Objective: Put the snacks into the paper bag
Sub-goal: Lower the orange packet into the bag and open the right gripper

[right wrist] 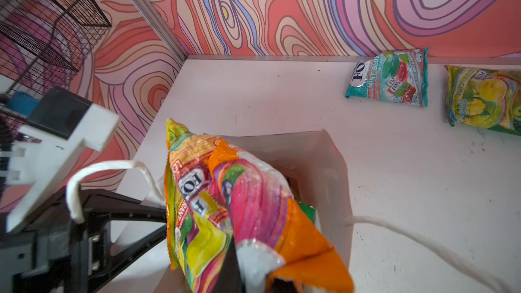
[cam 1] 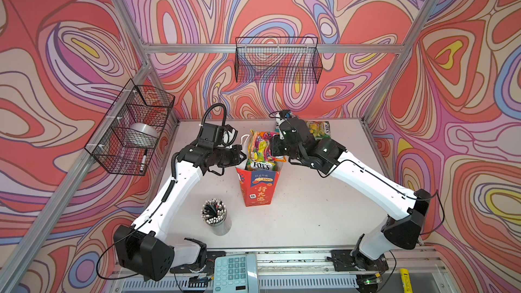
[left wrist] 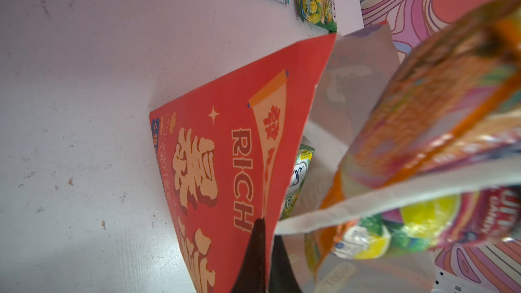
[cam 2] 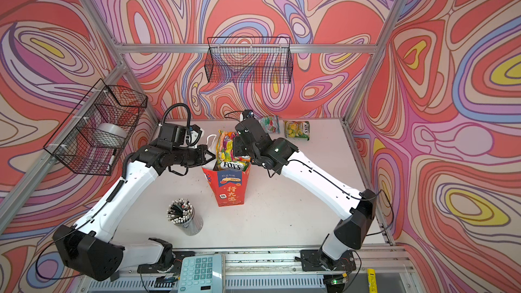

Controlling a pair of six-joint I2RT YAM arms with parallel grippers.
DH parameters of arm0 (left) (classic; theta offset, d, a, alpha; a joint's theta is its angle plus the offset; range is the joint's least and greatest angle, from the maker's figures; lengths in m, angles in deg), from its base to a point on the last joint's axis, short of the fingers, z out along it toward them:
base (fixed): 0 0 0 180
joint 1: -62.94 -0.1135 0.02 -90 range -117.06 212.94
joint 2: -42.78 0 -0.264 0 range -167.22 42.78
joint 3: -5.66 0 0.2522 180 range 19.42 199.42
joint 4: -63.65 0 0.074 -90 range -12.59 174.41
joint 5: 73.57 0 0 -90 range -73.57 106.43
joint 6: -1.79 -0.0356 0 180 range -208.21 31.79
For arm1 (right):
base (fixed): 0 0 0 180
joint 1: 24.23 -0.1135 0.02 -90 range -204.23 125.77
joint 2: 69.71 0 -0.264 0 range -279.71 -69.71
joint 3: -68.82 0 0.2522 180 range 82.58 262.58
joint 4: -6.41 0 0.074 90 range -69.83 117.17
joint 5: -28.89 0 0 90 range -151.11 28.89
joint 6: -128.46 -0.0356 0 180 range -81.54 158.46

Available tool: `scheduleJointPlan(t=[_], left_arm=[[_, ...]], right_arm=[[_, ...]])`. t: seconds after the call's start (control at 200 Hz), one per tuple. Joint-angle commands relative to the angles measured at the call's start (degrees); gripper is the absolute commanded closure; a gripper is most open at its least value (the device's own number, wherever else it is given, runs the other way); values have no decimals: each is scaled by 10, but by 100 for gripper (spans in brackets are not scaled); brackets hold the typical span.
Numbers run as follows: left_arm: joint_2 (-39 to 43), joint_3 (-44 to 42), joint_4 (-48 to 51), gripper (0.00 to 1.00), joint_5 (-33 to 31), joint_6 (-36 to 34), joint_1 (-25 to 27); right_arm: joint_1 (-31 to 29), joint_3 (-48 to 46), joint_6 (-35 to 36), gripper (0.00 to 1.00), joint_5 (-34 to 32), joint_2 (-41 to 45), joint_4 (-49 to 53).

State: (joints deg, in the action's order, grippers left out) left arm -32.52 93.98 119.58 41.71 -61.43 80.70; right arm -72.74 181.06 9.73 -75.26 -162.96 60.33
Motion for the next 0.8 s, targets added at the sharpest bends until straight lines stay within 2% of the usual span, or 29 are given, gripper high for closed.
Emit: scheduleJointPlan(t=[0.0,0.391,0.476,0.796], left_arm=[[4,9,-11,100,2,-6,5],[2,10,-10,100,-1,-7,5],[2,10,-9,100,-1,-7,5],[1,13,3,100,-24,-6,5]], right_arm=[[0,28,21,100,-12,-13,3],[-1,63,30,100,1,-59,38],[-1,64,27,86,11,-60,42],[-1,68,18,51,38,-49,38]])
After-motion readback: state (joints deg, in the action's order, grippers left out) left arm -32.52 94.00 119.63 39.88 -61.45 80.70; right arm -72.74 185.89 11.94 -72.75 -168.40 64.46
